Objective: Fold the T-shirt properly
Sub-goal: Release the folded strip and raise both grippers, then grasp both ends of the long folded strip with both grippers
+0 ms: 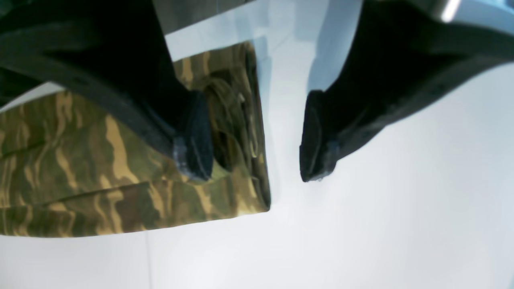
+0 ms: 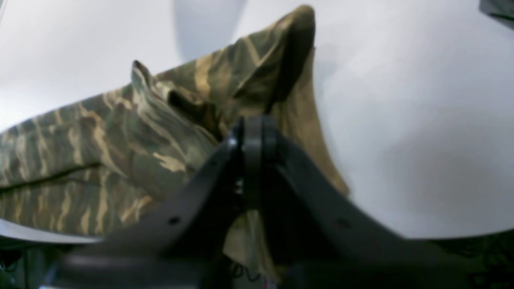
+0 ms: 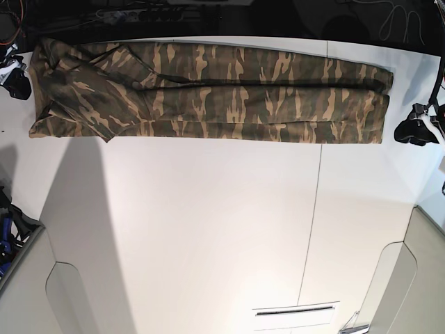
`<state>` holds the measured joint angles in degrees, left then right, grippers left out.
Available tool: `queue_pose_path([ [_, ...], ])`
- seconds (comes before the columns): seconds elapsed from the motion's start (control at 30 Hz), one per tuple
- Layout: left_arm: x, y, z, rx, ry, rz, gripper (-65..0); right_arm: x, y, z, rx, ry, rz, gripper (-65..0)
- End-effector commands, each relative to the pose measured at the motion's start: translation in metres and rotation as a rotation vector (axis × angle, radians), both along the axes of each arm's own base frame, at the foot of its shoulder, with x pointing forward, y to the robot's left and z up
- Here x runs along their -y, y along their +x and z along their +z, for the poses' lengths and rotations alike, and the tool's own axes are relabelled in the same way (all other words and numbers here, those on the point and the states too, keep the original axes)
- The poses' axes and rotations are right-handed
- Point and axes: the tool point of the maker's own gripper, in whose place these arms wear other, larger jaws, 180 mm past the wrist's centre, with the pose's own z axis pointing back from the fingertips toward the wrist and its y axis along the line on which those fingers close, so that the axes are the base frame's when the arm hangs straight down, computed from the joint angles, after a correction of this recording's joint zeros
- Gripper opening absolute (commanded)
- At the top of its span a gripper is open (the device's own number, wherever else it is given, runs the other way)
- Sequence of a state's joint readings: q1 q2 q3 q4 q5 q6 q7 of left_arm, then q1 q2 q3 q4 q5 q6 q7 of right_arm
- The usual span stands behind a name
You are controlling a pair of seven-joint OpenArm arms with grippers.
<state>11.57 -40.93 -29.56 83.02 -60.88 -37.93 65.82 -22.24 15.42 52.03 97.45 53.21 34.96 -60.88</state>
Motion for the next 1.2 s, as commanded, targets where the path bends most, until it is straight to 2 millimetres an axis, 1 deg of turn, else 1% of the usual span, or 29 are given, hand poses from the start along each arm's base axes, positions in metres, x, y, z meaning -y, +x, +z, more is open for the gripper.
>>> queue_pose_path([
  [0.0, -0.009, 0.008, 0.012, 0.039, 0.012, 0.013, -26.3, 0.001, 0.007, 0.009, 0.038, -0.004, 0.01, -65.0],
  [0.07, -0.014, 0.005, 0.006, 0.025, 0.0, 0.037, -26.3, -0.007, 0.009, 0.003, 0.032, 0.013, 0.033, -65.0],
  [0.17, -0.02, 0.002, -0.001, 0.017, -0.018, 0.067, -26.3, -0.026, 0.013, -0.007, 0.012, 0.029, 0.086, -65.0],
  [0.3, -0.02, -0.002, -0.009, 0.0, -0.015, 0.072, -26.3, -0.049, 0.018, -0.026, -0.03, -0.016, 0.166, -65.0],
  [0.43, -0.012, -0.013, -0.019, -0.022, -0.027, 0.046, -26.3, -0.07, 0.015, -0.046, -0.08, -0.014, 0.228, -65.0],
  [0.5, -0.007, -0.019, -0.025, -0.034, -0.048, 0.05, -26.3, -0.076, 0.011, -0.058, -0.107, 0.015, 0.232, -65.0],
  [0.57, -0.003, -0.023, -0.03, -0.041, -0.063, 0.054, -26.3, -0.076, 0.008, -0.071, -0.138, 0.044, 0.218, -65.0],
  [0.67, 0.0, -0.022, -0.029, -0.035, -0.081, 0.055, -26.3, -0.071, 0.009, -0.09, -0.18, 0.084, 0.179, -65.0],
  [0.77, -0.002, -0.021, -0.027, -0.03, -0.076, 0.053, -26.3, -0.068, 0.012, -0.102, -0.204, 0.114, 0.154, -65.0],
  [0.87, -0.006, -0.017, -0.018, -0.009, -0.081, 0.053, -26.3, -0.068, 0.019, -0.104, -0.2, 0.124, 0.148, -65.0],
  [0.97, -0.004, -0.012, -0.006, 0.018, -0.126, 0.052, -26.3, -0.069, 0.026, -0.1, -0.183, 0.124, 0.149, -65.0],
  [1.17, 0.016, -0.02, 0.004, -0.013, -0.263, 0.005, -26.3, -0.069, 0.03, -0.099, -0.175, 0.123, 0.15, -65.0],
])
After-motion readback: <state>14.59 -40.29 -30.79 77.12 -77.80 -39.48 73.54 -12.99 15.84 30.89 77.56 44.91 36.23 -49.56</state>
